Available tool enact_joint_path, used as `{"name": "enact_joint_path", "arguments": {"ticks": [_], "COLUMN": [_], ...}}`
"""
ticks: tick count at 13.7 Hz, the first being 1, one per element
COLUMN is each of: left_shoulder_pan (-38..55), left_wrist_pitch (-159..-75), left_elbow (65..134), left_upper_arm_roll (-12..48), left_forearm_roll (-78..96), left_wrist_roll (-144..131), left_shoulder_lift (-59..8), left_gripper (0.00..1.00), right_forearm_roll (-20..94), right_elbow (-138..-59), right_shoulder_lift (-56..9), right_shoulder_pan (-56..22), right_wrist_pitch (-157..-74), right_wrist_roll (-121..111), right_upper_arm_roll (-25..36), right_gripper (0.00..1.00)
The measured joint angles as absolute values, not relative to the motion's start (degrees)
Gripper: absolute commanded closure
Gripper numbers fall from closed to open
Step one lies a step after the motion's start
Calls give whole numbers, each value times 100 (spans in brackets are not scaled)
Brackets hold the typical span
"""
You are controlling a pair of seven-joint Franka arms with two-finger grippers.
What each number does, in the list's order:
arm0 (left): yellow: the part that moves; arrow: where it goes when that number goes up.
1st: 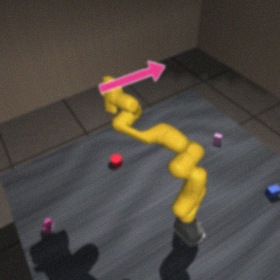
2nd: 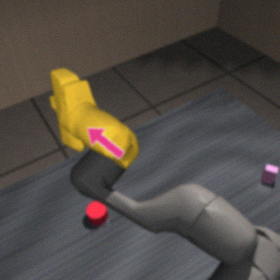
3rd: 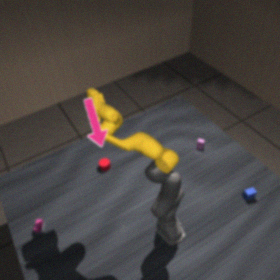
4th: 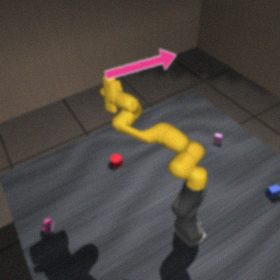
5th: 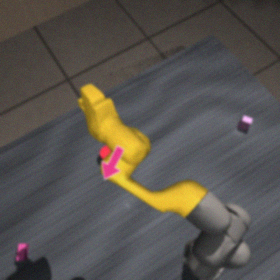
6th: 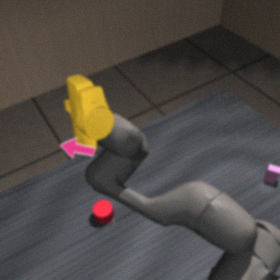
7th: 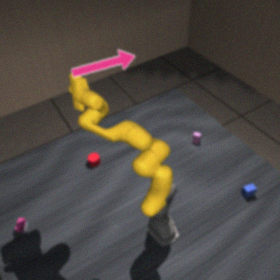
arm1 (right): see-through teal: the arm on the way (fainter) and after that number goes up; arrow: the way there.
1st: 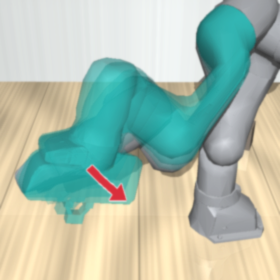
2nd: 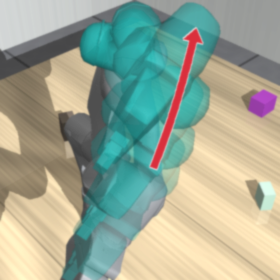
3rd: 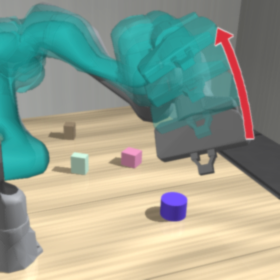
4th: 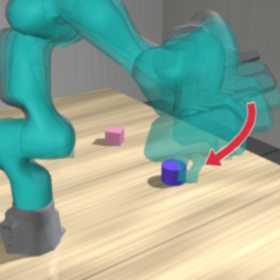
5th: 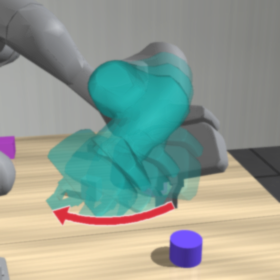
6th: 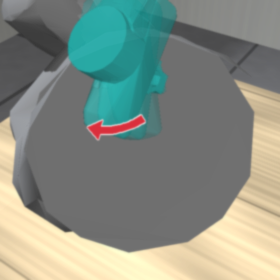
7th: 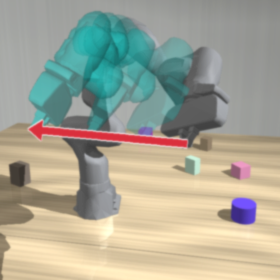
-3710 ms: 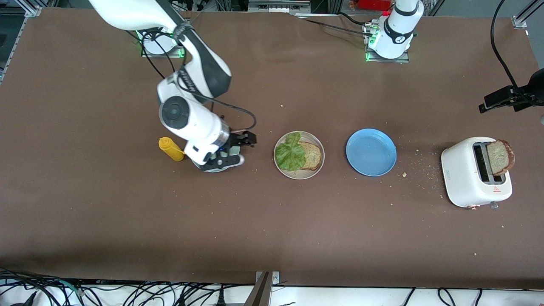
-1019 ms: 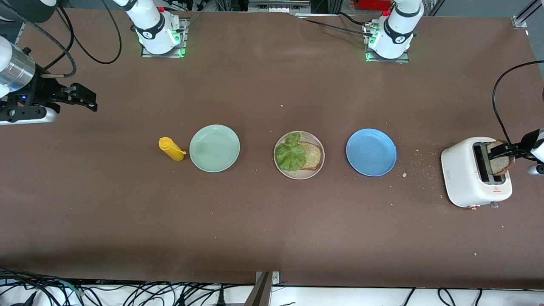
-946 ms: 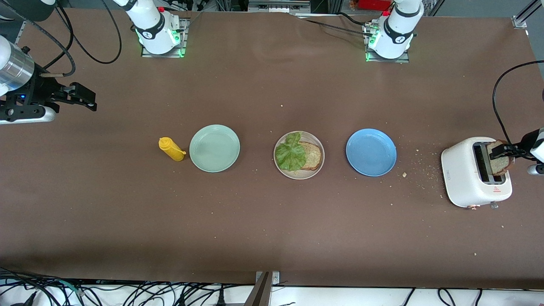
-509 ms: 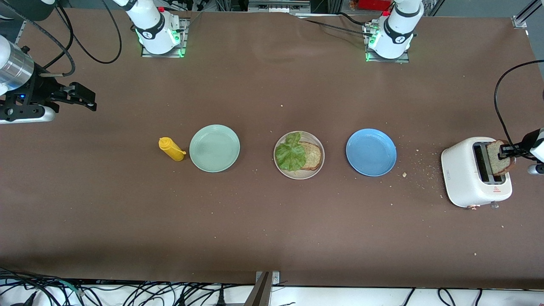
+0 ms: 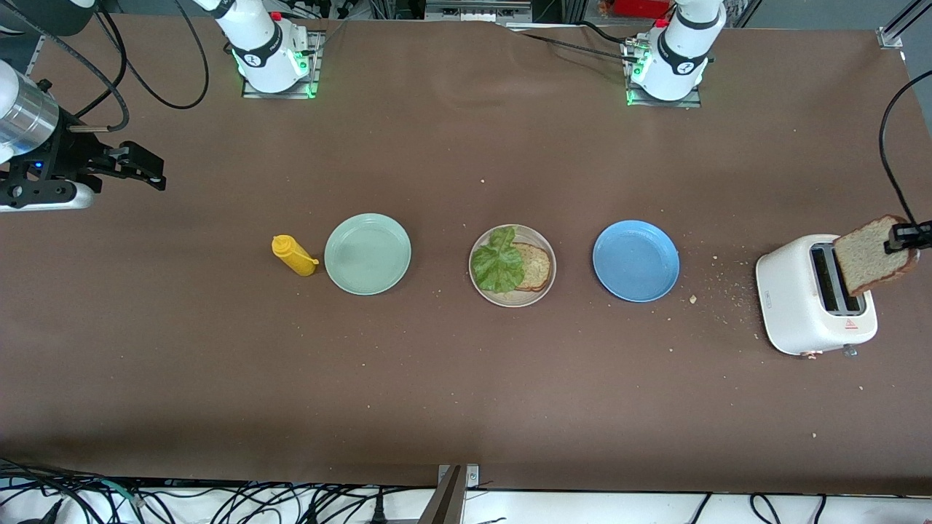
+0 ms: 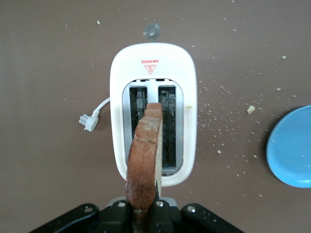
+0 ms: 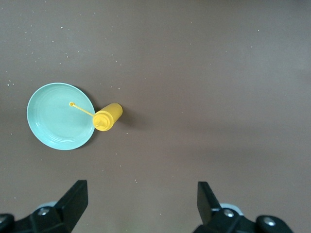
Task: Make sandwich in beige plate with both arms
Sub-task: 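Lift the bread out and carry it over the beige plate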
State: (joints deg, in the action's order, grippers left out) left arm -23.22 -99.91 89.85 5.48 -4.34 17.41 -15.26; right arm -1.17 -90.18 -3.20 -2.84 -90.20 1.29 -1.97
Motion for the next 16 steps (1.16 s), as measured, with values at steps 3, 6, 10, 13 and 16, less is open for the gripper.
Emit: {"name": "enact_joint_path", "arguments": {"ticks": [3,6,10,13,16], "left_shoulder_pan": [-2306,-2283,-2071,-1732,-1546], "left_wrist_pitch": [-9392,-9110,-9074,-9072,-9068], "left_elbow": [8535,8390,8399,8407,8426], "left_upper_arm_roll": [902,1456,2126,2151,2153], "left_forearm_roll": [-435,-434,-385,254,1671], "left_wrist_roll": [1741,1728,1373,1132,655], "left_shoulder_lift": [-1481,-1486,-1650,-1949,-2296], "left_gripper": [100,100,100,100,100], "right_forearm_roll": [-116,-116,-115,-116,-115], "right_elbow": [-9017,-9017,-9017,-8985,-8914], "right_shoulder_lift": [-324,-332,-354,-358,-357], "right_shoulder_pan": [-286,-289,-293,-295,-297], "right_wrist_pitch": [-9020,-9022,-9026,-9036,-9036], "right_wrist_roll": [133,137,137,130,130], "right_upper_arm_roll": [-198,-199,-200,-200,-203], "right_gripper": [0,0,0,0,0]}}
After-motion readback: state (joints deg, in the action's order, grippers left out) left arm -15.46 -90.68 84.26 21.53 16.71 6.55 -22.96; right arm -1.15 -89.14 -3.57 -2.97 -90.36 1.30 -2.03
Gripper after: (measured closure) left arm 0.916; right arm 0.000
